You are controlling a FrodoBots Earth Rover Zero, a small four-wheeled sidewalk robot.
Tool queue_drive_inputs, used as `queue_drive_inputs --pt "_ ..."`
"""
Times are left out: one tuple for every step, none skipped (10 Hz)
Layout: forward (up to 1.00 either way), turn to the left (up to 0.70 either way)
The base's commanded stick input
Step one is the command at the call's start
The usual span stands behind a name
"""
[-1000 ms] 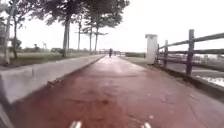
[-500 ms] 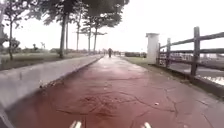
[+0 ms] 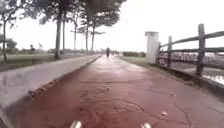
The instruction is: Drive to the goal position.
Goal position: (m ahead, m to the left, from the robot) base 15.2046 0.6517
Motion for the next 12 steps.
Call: queue_drive_inputs --pt "0.5 0.02" --pt "0.5 0.07" --pt "0.5 0.15" --pt "0.5 0.13" --pt "0.5 0.15" --pt "0.5 0.13" --pt "0.5 0.06" --pt "0.5 0.01" --pt "0.5 0.0" --pt "0.5 0.0" --pt "0.5 -0.35" --pt "0.5 -0.5"
